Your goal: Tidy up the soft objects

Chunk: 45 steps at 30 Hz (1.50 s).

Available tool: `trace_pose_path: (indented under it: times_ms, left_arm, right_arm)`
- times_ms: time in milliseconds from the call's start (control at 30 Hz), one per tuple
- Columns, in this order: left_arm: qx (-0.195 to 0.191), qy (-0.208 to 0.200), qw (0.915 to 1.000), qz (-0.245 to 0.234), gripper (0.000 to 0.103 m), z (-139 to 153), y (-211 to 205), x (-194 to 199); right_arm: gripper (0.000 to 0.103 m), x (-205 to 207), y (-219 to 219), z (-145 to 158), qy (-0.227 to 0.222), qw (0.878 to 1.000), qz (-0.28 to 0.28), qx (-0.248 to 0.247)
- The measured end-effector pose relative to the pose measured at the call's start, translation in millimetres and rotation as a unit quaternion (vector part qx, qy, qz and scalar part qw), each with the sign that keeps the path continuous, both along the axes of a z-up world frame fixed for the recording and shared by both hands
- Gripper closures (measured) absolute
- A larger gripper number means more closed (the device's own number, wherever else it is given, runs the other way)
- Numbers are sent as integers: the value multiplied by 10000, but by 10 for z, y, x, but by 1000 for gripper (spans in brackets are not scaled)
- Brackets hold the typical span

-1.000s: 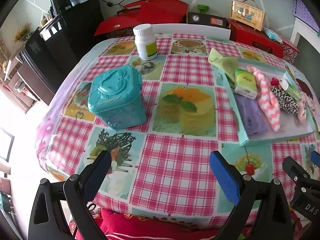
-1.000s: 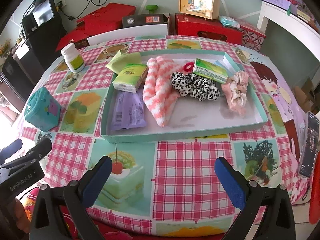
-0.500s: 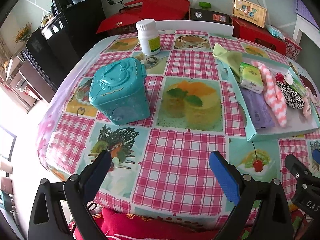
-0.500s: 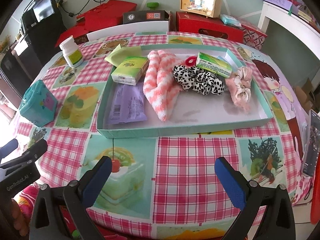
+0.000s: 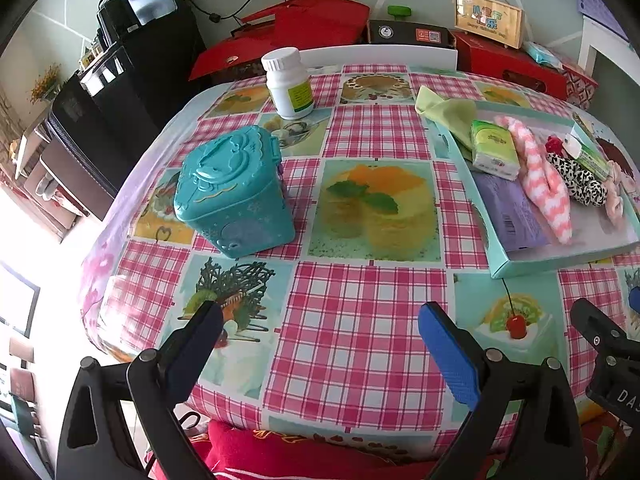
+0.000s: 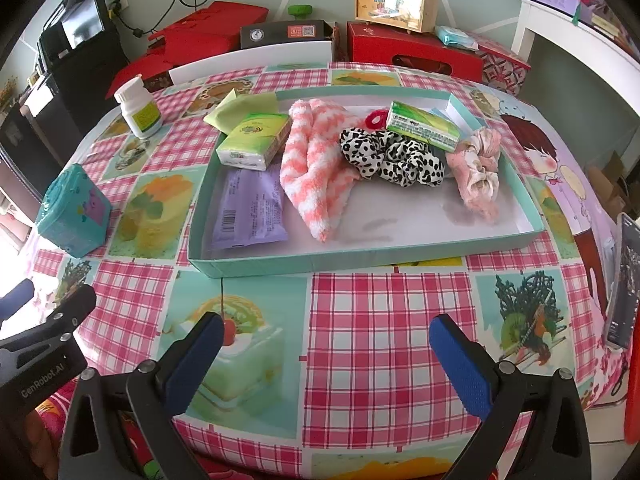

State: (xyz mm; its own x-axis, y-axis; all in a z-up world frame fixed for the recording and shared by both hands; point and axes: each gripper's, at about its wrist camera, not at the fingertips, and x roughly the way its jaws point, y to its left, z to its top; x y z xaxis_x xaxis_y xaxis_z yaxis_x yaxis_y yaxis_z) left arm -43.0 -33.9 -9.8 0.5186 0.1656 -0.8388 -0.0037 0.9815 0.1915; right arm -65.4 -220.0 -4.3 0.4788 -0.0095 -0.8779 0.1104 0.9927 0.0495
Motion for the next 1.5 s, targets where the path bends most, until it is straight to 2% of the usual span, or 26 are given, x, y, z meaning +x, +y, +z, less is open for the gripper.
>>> trace_pose_path:
  times_ms: [1500]
  left_arm:
    - [53, 63, 10000, 4, 5, -44, 13, 24]
  right_arm:
    - [0, 8, -24, -28, 44, 10000, -69, 23]
